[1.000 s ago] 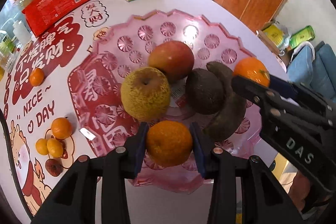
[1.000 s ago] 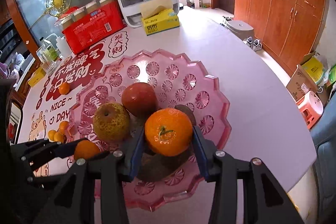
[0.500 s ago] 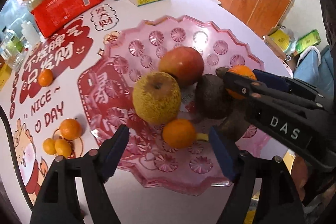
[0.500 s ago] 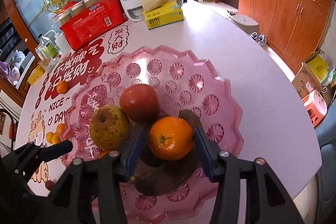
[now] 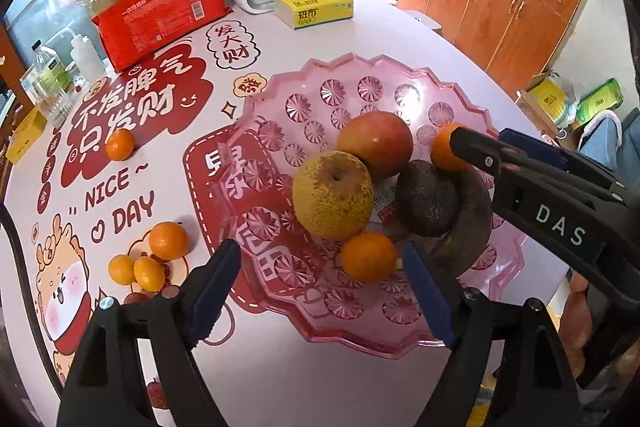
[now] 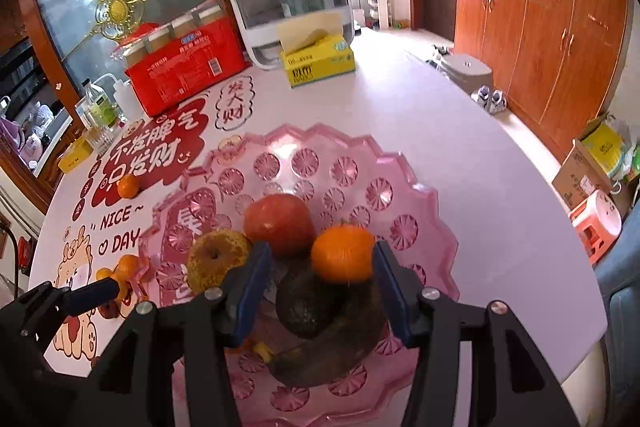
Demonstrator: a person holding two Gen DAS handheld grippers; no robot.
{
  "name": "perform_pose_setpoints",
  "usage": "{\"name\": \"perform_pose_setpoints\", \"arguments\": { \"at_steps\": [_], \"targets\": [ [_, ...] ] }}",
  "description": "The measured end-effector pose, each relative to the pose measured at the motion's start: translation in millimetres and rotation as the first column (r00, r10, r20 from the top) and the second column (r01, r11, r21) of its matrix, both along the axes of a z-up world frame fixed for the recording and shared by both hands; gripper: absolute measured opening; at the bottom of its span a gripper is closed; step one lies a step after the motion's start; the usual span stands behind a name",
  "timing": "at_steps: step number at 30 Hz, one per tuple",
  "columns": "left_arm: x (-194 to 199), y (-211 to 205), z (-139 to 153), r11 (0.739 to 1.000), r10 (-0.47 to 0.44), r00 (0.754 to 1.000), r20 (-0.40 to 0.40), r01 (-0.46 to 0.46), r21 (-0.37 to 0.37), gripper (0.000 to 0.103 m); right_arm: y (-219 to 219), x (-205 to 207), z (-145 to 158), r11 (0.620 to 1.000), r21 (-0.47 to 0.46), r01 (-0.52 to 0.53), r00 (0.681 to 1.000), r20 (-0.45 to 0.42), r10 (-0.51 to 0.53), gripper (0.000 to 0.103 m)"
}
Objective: Organize fruits
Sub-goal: 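Carry both mandarins over the pink bowl and open both tools, then lift both tools from the bowl and move back over the table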
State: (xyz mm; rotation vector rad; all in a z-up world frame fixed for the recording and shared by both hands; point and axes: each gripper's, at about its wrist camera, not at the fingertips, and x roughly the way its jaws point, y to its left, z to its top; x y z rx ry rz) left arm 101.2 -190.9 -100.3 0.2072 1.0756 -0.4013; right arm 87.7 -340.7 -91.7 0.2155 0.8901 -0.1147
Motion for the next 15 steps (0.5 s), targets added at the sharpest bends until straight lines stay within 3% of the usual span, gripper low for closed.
{"name": "perform_pose_setpoints", "arguments": {
  "at_steps": [15],
  "targets": [
    [-17.5,20.8,27.5,0.999,0.031,0.995,0.091,-0.028,-0.032,0.082,16.7,-6.4,14.6,0.999,-0.023,-0.046,0.998,0.03,0.047,0.053]
  ]
}}
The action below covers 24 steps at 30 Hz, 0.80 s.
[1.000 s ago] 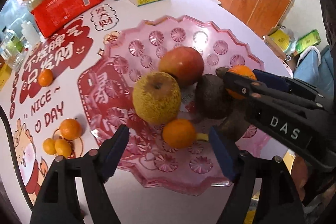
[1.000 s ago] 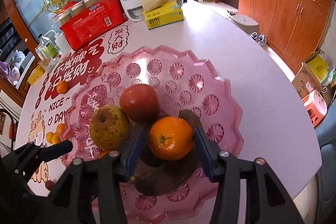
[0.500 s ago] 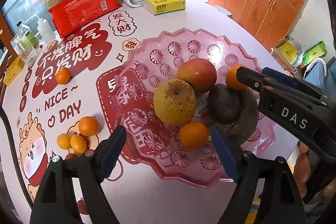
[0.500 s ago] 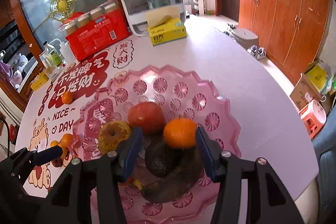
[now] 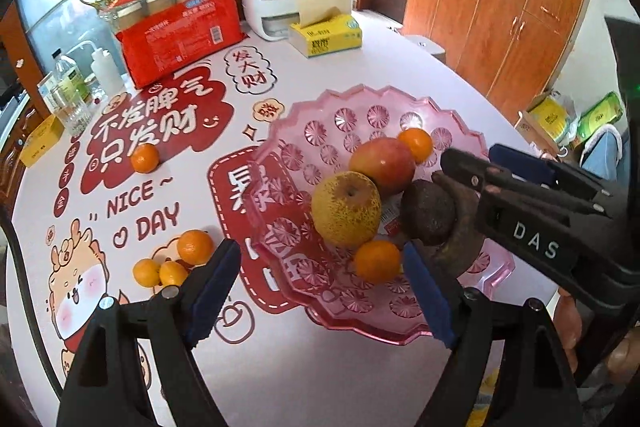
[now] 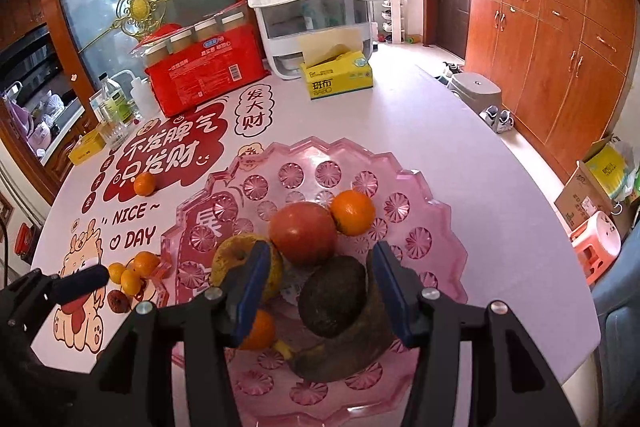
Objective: Organize fruits
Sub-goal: 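Lift both tools from the bowl and move back over the table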
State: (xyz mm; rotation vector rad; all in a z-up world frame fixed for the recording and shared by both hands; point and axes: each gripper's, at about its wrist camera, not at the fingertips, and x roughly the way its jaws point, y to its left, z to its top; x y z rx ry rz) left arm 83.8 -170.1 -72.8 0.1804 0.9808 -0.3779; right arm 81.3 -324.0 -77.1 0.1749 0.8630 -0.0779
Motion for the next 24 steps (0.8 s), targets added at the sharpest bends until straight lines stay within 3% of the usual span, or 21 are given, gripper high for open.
{"name": "perform_pose_setpoints", "arguments": {
  "at_steps": [24],
  "targets": [
    [-37.2,67.3,30.0,0.997,0.076,0.997,0.008,-0.076,0.027,0.084,52.6,-31.4,18.8,0.998,0.002,-0.07,0.997,0.015,0.07,0.053]
  ]
}}
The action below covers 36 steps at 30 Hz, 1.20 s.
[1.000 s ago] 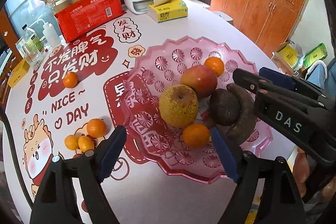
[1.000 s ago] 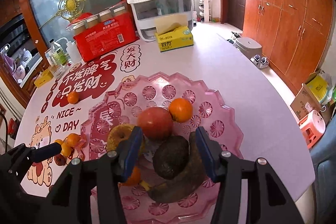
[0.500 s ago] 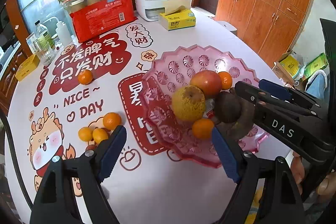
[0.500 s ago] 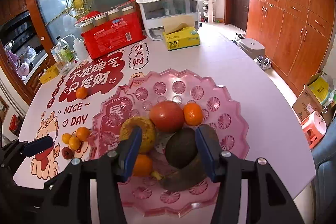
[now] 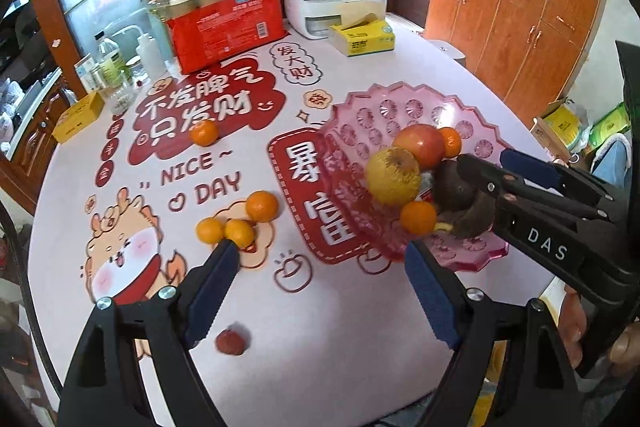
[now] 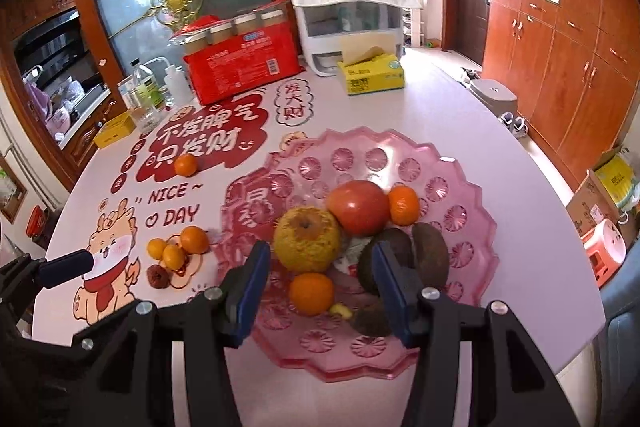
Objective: Organize fruits
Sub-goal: 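Lift both tools from the bowl and move back over the table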
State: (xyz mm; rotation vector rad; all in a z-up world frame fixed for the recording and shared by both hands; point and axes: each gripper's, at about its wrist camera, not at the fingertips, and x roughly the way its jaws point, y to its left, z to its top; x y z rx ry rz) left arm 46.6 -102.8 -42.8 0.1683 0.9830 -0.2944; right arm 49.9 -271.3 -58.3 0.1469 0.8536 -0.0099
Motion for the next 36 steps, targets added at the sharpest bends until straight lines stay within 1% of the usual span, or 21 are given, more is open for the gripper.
{"name": "perform_pose_setpoints", "arguments": {
  "at_steps": [4,10,15,17,20,22,25,28,29,30,31,33,35,36],
  "targets": [
    [-3.3,18.7,9.3,0.999,0.035,0.999,0.026,-0.035,0.001,0.085,17.8,0.7,5.7,0.999,-0.009,-0.032,0.999,0.015,0.032,0.053],
    [4.3,56.2,28.9,0.996,0.08,0.995,0.055,-0.082,0.027,0.087,44.6,7.9,19.3,0.997,-0.014,-0.075,0.996,0.036,0.075,0.053],
    [27.0,97.0,53.3,0.988,0.126,0.985,0.115,-0.135,0.074,0.087,71.9,19.0,39.6,0.992,-0.05,-0.113,0.99,0.073,0.117,0.053],
    [40.3,114.2,63.6,0.986,0.138,0.982,0.126,-0.148,0.076,0.087,81.1,23.9,46.3,0.99,-0.064,-0.124,0.988,0.081,0.129,0.053],
    [59.9,135.1,76.9,0.983,0.133,0.98,0.149,-0.149,0.107,0.087,95.7,35.2,56.1,0.988,-0.072,-0.135,0.987,0.081,0.14,0.053],
    [71.5,147.0,83.5,0.982,0.118,0.981,0.156,-0.138,0.125,0.087,103.2,43.7,60.8,0.989,-0.061,-0.138,0.987,0.073,0.142,0.053],
    [93.1,163.1,92.7,0.984,0.074,0.986,0.147,-0.096,0.147,0.087,111.9,57.3,65.5,0.991,-0.038,-0.131,0.99,0.05,0.133,0.053],
    [115.9,169.2,99.6,0.978,-0.02,0.987,0.157,-0.014,0.209,0.087,121.5,71.9,68.3,0.993,-0.035,-0.113,0.993,0.025,0.114,0.053],
    [123.9,169.0,101.3,0.97,-0.065,0.984,0.164,0.024,0.24,0.087,124.2,75.9,68.5,0.993,-0.035,-0.11,0.994,0.02,0.111,0.053],
    [134.2,168.3,101.4,0.958,-0.118,0.979,0.167,0.068,0.28,0.087,127.2,81.3,68.5,0.994,-0.032,-0.105,0.994,0.013,0.106,0.053],
    [140.4,166.8,101.0,0.949,-0.151,0.974,0.169,0.095,0.302,0.087,131.0,88.7,68.4,0.995,-0.03,-0.096,0.995,0.003,0.096,0.053],
    [159.1,160.5,93.1,0.914,-0.252,0.955,0.158,0.181,0.364,0.087,136.8,99.1,66.8,0.997,-0.027,-0.079,0.997,-0.01,0.079,0.053],
    [176.3,153.1,78.7,0.88,-0.326,0.936,0.134,0.249,0.404,0.087,142.7,109.5,62.2,0.998,-0.027,-0.053,0.998,-0.025,0.052,0.053],
    [183.7,149.5,70.6,0.868,-0.358,0.926,0.118,0.284,0.407,0.087,145.3,114.1,59.1,0.999,-0.023,-0.041,0.999,-0.033,0.041,0.053]
  ]
}}
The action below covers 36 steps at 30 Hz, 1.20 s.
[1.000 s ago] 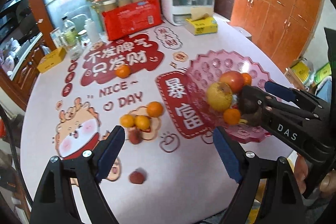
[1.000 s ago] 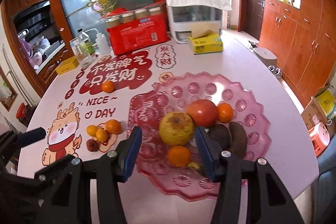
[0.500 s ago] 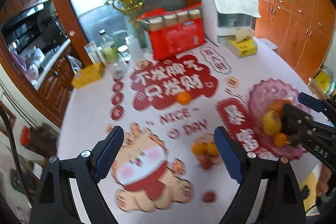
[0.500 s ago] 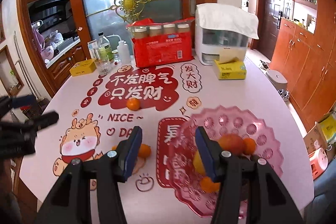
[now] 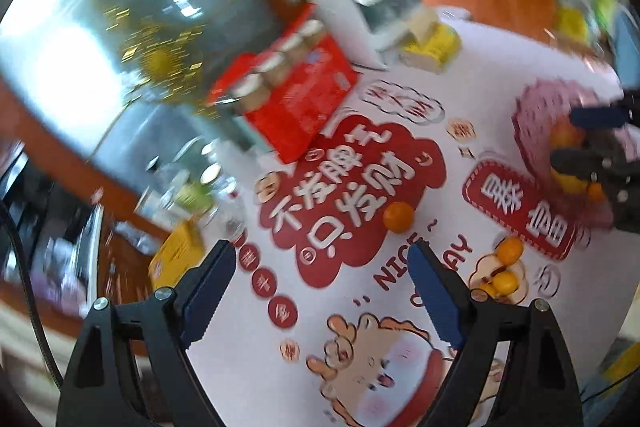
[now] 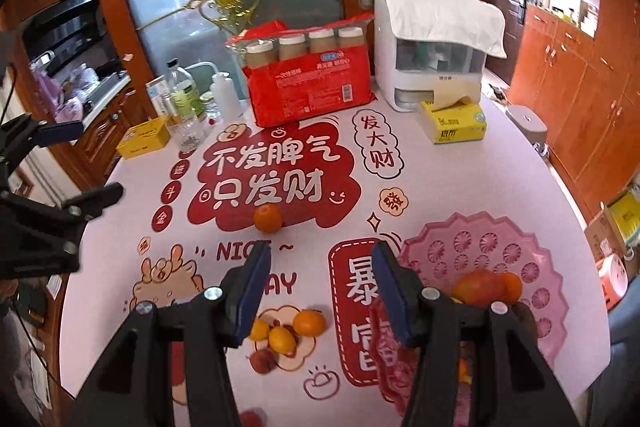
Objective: Organize fruits
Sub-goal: 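Lift both tools from the bowl and move back over the table, then grasp a mandarin with the left tool while the right tool grasps another mandarin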
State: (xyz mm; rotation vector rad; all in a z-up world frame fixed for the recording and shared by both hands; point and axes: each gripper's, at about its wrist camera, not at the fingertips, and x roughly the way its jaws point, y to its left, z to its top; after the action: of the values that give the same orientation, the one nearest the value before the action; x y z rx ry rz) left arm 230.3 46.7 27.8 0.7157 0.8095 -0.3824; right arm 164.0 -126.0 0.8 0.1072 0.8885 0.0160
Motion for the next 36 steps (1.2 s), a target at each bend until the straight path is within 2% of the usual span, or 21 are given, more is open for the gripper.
{"name": "perform_pose_setpoints", "arguments": {
  "at_steps": [4,11,15,19,25,28,31,32,34,35,36],
  "targets": [
    [26.8,-13.7,-45.1,0.993,-0.119,0.986,-0.115,0.121,0.004,0.087,8.2,11.7,-21.7,0.999,0.012,0.051,0.997,-0.052,-0.05,0.053],
    [54.6,-34.4,-124.2,0.975,-0.213,0.946,-0.243,0.221,0.004,0.087,13.2,7.5,-67.3,0.99,0.027,0.138,0.983,-0.128,-0.134,0.053],
    [70.4,-42.1,-157.6,0.973,-0.226,0.929,-0.294,0.23,-0.021,0.087,11.8,2.8,-92.9,0.975,0.072,0.21,0.965,-0.177,-0.195,0.053],
    [86.7,-45.0,-178.1,0.974,-0.225,0.918,-0.325,0.212,-0.077,0.087,16.8,0.4,-106.5,0.963,0.099,0.25,0.956,-0.183,-0.23,0.053],
    [108.8,-45.6,-204.3,0.975,-0.2,0.908,-0.367,0.149,-0.162,0.081,23.3,7.2,-125.3,0.952,0.075,0.297,0.939,-0.202,-0.277,0.053],
    [116.7,-47.1,-214.2,0.971,-0.196,0.898,-0.395,0.124,-0.202,0.075,21.6,10.6,-135.5,0.944,0.074,0.321,0.927,-0.227,-0.298,0.053],
    [122.9,-50.7,-225.8,0.967,-0.199,0.882,-0.427,0.107,-0.229,0.063,20.7,14.0,-144.5,0.94,0.066,0.336,0.918,-0.247,-0.311,0.053],
    [124.2,-51.5,-229.1,0.966,-0.201,0.877,-0.437,0.103,-0.236,0.054,20.6,14.7,-146.9,0.939,0.064,0.338,0.916,-0.252,-0.312,0.053],
    [123.9,-52.1,-229.8,0.963,-0.204,0.885,-0.419,0.104,-0.25,0.05,19.6,17.1,-151.7,0.937,0.059,0.345,0.91,-0.265,-0.319,0.053],
    [123.8,-52.0,-229.5,0.963,-0.199,0.89,-0.411,0.099,-0.252,0.043,19.1,17.6,-153.3,0.936,0.058,0.348,0.908,-0.269,-0.321,0.053],
    [124.2,-51.1,-229.3,0.961,-0.201,0.889,-0.412,0.098,-0.258,0.043,18.8,18.5,-154.4,0.936,0.056,0.349,0.907,-0.272,-0.322,0.053]
  ]
}}
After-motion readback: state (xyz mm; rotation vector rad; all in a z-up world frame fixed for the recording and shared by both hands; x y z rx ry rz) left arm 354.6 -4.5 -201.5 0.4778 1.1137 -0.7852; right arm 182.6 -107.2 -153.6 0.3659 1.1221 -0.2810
